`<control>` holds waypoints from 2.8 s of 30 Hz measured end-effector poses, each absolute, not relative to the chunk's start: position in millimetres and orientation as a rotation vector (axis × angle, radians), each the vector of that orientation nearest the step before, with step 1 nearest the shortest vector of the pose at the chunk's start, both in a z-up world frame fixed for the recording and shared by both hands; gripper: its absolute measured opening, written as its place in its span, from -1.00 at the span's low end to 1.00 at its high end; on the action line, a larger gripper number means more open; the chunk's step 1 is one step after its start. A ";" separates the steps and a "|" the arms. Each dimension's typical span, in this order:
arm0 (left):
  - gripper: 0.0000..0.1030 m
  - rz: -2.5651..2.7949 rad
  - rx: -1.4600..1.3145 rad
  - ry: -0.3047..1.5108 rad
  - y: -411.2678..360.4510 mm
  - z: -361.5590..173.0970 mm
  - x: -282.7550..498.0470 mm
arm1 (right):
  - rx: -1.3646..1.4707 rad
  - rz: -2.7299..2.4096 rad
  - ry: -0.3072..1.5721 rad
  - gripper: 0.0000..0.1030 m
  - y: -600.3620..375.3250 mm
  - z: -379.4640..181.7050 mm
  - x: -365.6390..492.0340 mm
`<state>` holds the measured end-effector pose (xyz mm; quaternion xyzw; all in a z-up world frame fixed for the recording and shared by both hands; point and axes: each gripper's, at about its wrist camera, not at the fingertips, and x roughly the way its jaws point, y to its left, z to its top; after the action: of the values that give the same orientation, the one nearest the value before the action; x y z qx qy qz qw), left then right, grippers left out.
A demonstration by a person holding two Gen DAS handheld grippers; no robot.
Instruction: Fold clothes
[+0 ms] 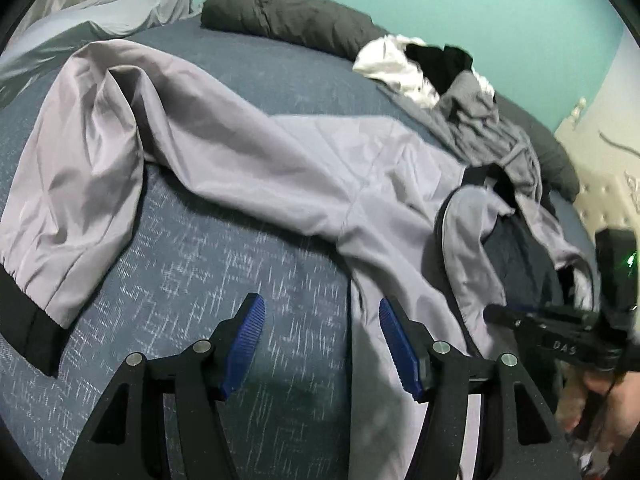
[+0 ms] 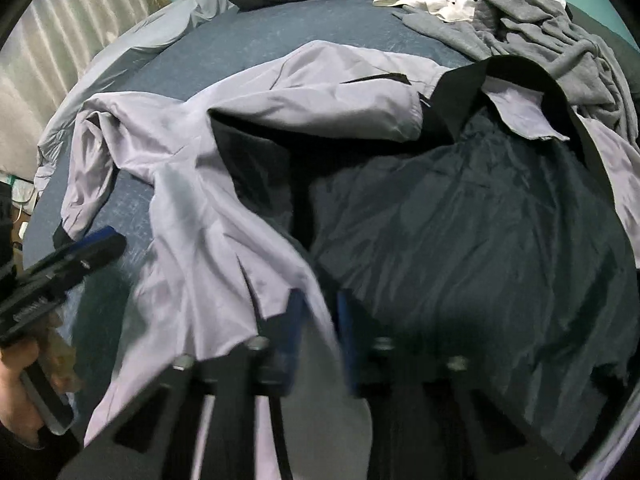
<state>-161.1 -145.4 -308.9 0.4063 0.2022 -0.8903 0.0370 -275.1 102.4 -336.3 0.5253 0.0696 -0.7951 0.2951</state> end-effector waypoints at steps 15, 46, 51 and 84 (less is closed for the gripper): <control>0.24 -2.719 1.230 0.606 -150.6 -316.6 -163.1 | 1.261 -2.349 0.216 -0.93 133.3 -292.5 -258.5; 0.24 -2.708 1.225 0.617 -155.6 -319.2 -157.3 | 1.320 -2.577 0.005 -1.00 167.3 -295.6 -283.4; 0.24 -2.700 1.207 0.614 -156.4 -317.3 -158.7 | 1.301 -2.465 0.089 -0.95 154.3 -295.9 -273.3; 0.24 -2.697 1.203 0.643 -163.0 -317.3 -155.2 | 1.266 -2.497 -0.069 -0.88 143.9 -281.5 -262.8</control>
<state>-155.2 -163.0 -317.3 0.3974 0.2123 -0.8907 0.0595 -262.8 143.9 -281.5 0.4454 -0.0244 -0.8787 0.1697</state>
